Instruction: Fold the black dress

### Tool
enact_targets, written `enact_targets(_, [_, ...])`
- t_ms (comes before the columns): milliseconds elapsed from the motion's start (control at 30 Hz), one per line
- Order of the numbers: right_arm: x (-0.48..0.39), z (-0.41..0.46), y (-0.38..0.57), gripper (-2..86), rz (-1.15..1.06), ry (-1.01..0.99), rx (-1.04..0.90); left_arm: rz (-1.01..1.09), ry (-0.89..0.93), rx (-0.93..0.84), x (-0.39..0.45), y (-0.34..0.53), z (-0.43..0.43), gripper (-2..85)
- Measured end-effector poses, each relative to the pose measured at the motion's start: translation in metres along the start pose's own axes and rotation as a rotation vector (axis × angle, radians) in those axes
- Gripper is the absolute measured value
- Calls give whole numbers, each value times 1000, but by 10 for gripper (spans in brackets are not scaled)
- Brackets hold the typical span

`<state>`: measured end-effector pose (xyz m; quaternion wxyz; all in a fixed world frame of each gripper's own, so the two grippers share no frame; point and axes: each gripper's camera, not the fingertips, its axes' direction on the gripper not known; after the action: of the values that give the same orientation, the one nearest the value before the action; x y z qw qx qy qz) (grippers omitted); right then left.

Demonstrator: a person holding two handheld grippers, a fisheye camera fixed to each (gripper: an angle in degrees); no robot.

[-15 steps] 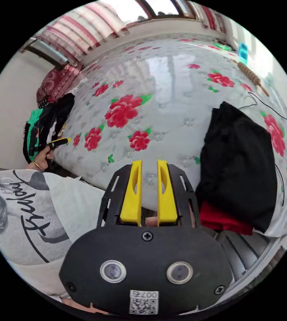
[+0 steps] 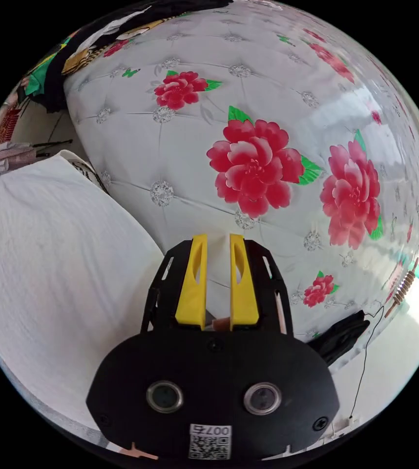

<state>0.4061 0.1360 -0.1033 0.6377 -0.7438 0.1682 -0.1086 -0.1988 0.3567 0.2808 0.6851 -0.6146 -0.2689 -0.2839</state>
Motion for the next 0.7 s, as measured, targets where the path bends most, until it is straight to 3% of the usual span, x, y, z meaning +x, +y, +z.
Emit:
enact_targets(167, [-13, -30, -31, 67, 93, -19, -77, -1, -88, -73, -45, -51, 51, 111])
enact_targets(367, [-17, -56, -45, 68, 195, -60, -98, 97, -128, -381, -63, -82, 134, 82])
enact_targets(433, [-19, -62, -46, 68, 213, -68, -102, 27, -36, -363, -81, -92, 128, 19])
enact_targets(567, [-20, -74, -41, 71, 260, -103, -74, -2, 221, -164, -106, -103, 87, -1])
enact_targets(700, [-18, -82, -30, 72, 268, -144, -42, 193, 629, 15, -80, -115, 12, -5])
